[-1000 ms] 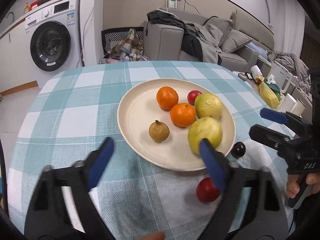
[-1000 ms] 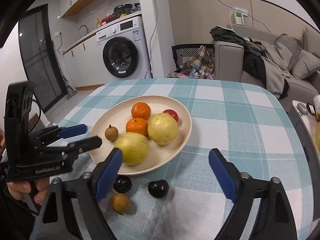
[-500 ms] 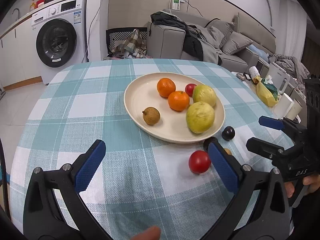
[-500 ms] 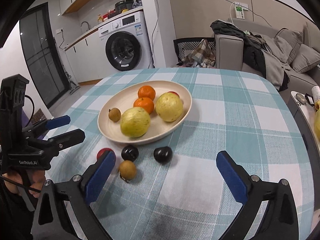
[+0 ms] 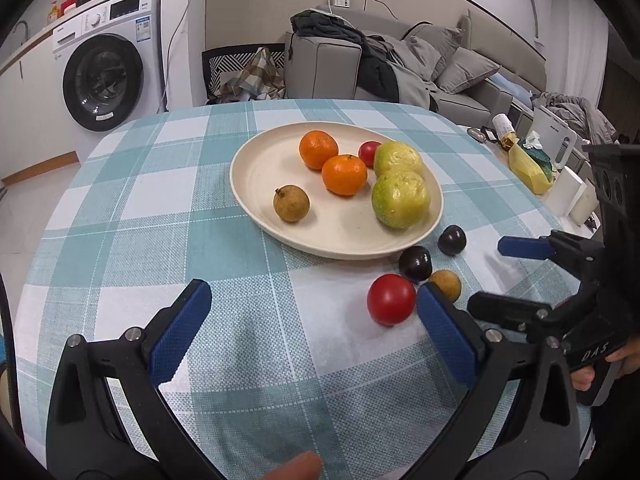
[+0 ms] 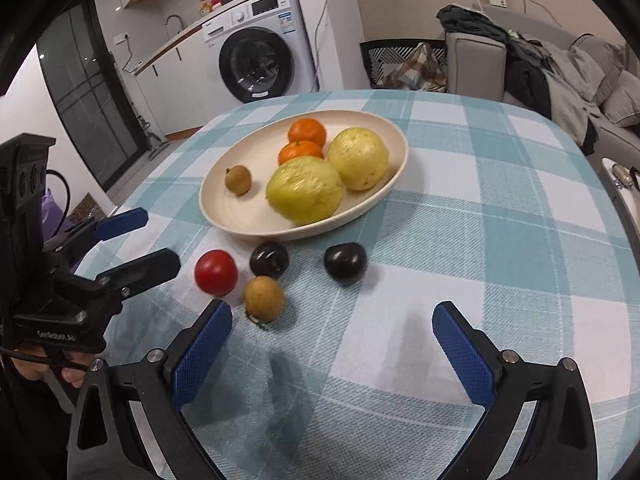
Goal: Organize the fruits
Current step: 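Reach the right tool to the small brown pear and close around it, then grasp the red tomato with the left tool while the right tool lifts the brown pear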
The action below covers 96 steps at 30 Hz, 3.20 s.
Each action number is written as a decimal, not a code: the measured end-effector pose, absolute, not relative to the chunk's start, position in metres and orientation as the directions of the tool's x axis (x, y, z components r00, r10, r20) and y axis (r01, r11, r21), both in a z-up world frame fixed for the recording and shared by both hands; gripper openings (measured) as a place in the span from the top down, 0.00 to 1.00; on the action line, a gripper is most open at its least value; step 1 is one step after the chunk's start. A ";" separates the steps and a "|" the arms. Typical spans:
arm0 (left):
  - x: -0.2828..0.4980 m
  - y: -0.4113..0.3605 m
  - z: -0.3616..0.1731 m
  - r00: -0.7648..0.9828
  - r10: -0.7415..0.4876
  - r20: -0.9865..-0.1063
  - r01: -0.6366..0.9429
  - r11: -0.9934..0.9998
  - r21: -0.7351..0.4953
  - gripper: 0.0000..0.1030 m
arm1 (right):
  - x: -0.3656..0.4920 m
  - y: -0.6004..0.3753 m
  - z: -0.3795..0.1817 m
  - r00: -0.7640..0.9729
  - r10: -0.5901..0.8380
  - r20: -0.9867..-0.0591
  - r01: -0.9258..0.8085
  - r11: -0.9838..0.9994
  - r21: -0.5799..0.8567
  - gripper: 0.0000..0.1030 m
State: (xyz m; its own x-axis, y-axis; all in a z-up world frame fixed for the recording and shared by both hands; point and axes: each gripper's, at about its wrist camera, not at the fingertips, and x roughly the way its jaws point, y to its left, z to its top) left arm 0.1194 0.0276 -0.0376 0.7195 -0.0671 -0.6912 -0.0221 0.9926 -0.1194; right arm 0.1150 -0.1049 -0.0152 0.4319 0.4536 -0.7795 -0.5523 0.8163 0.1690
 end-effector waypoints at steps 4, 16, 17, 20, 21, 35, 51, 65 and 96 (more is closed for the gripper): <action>0.121 0.028 -0.039 0.717 -0.072 -0.694 -0.019 0.992 -0.122 0.01 | 0.106 -0.092 -0.019 0.399 0.456 -0.795 -0.604 0.784 0.147 0.05; 0.125 0.035 -0.041 0.712 -0.077 -0.698 -0.029 0.990 -0.138 0.01 | 0.097 -0.068 -0.023 0.370 0.482 -0.794 -0.670 0.731 0.132 0.43; 0.125 0.035 -0.041 0.713 -0.078 -0.697 -0.029 0.990 -0.140 0.01 | 0.097 -0.067 -0.023 0.370 0.483 -0.794 -0.672 0.729 0.131 0.47; 0.126 0.034 -0.043 0.711 -0.078 -0.699 -0.026 0.990 -0.136 0.01 | 0.099 -0.066 -0.023 0.364 0.490 -0.792 -0.675 0.724 0.138 0.51; 0.126 0.034 -0.043 0.709 -0.078 -0.701 -0.025 0.990 -0.135 0.01 | 0.100 -0.065 -0.023 0.363 0.490 -0.792 -0.675 0.724 0.139 0.52; 0.128 0.032 -0.046 0.698 -0.089 -0.710 -0.019 0.990 -0.142 0.01 | 0.101 -0.061 -0.022 0.379 0.471 -0.797 -0.670 0.733 0.115 0.74; 0.141 0.018 -0.061 0.627 -0.121 -0.770 0.009 0.989 -0.148 0.01 | 0.100 -0.082 -0.006 0.433 0.467 -0.771 -0.644 0.759 0.097 0.81; 0.143 -0.008 -0.061 0.610 -0.186 -0.770 0.127 0.982 -0.137 0.43 | 0.113 -0.075 -0.017 0.407 0.464 -0.787 -0.642 0.758 0.114 0.74; 0.133 -0.005 -0.049 0.658 -0.220 -0.720 0.149 0.976 -0.162 0.74 | 0.097 -0.098 -0.005 0.464 0.502 -0.730 -0.629 0.767 0.128 0.75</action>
